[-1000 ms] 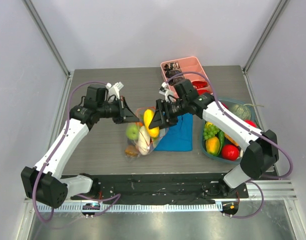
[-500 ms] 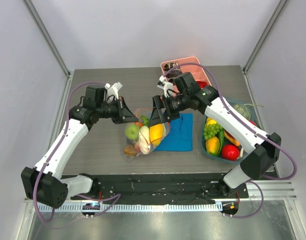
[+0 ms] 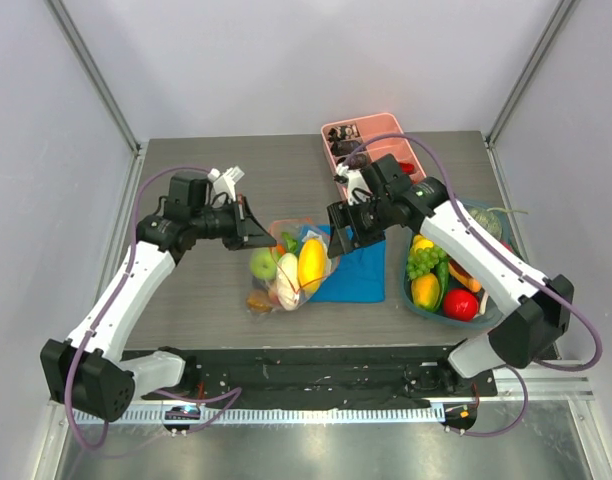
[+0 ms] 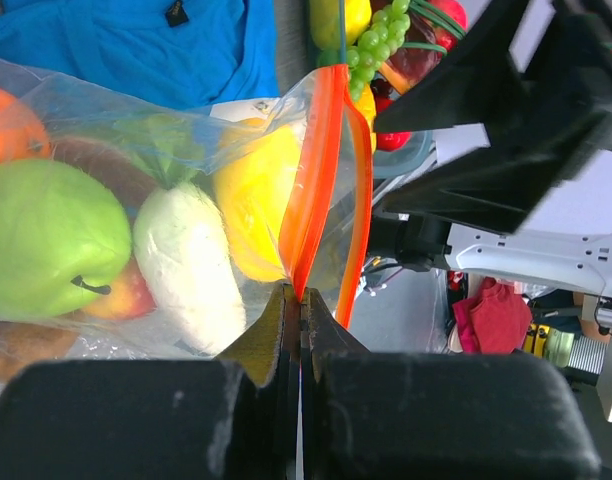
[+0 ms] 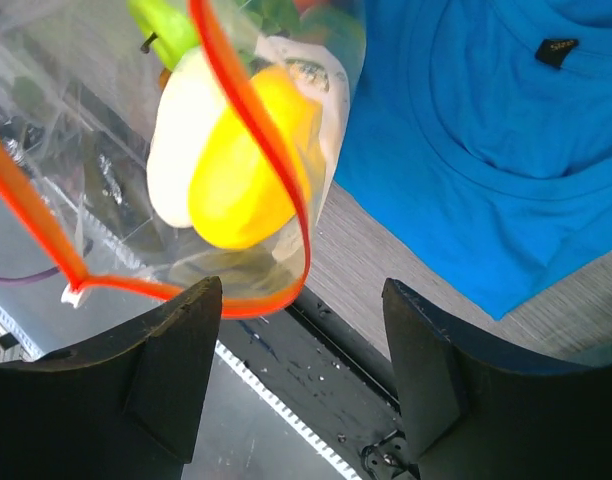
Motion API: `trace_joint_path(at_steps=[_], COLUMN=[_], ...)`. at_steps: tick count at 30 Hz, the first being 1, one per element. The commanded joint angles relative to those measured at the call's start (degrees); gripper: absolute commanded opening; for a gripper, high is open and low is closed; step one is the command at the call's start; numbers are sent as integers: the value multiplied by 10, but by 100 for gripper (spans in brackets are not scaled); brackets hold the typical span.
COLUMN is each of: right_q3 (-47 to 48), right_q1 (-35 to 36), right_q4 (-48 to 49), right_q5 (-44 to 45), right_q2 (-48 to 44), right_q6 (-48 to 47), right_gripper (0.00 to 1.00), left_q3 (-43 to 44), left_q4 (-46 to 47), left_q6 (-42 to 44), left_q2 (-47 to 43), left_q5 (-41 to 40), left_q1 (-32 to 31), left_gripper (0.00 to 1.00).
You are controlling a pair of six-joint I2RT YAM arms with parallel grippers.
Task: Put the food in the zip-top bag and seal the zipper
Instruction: Adjust the zipper food storage bag at the center of the board.
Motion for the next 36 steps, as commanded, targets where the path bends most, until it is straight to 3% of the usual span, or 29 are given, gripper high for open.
trace_joint_path(at_steps=[1, 4, 5, 7, 12, 18, 22, 25, 28, 29, 30, 33, 35, 36], right_q3=[15, 17, 19, 38, 164, 288, 255, 241, 262, 272, 295, 331, 343, 355], right_q1=[3, -1, -2, -3, -3, 19, 68, 91, 97, 96, 96, 98, 99, 101], right_q4=[24, 30, 34, 39, 16, -109, -147, -168, -169, -167, -168, -171, -171, -173], right_q5=[-13, -19, -32, -59, -115, -193, -186, -160, -160, -161, -167, -177, -173, -173], right_q2=[32, 58, 61, 72, 95, 136, 141, 158, 184, 189, 196, 219, 234, 239], right_q6=[8, 15, 20, 23, -29, -155, -280, -355, -386, -388, -388, -392, -395, -398], right_gripper=[69, 45, 19, 1, 1, 1, 1, 1, 1, 1, 1, 1, 1, 1], left_q3=[-3, -10, -12, -13, -7, -11, -38, -50, -13, 6, 28, 74, 89, 97], left_q4=[27, 34, 34, 33, 24, 24, 50, 58, -15, -44, -103, -132, -161, -187], left_q6=[10, 10, 11, 16, 40, 32, -9, -14, 80, 174, 218, 345, 423, 525], left_q2=[-28, -35, -38, -42, -80, -147, -149, -135, -142, -144, -151, -180, -206, -207], left_q5=[23, 30, 33, 42, 81, 103, 51, 48, 41, 43, 53, 48, 75, 94], left_q1=[3, 3, 3, 3, 3, -20, -72, -90, -88, -87, -82, -83, -82, -82], left_gripper=[1, 1, 1, 1, 2, 8, 14, 29, 38, 42, 55, 69, 73, 76])
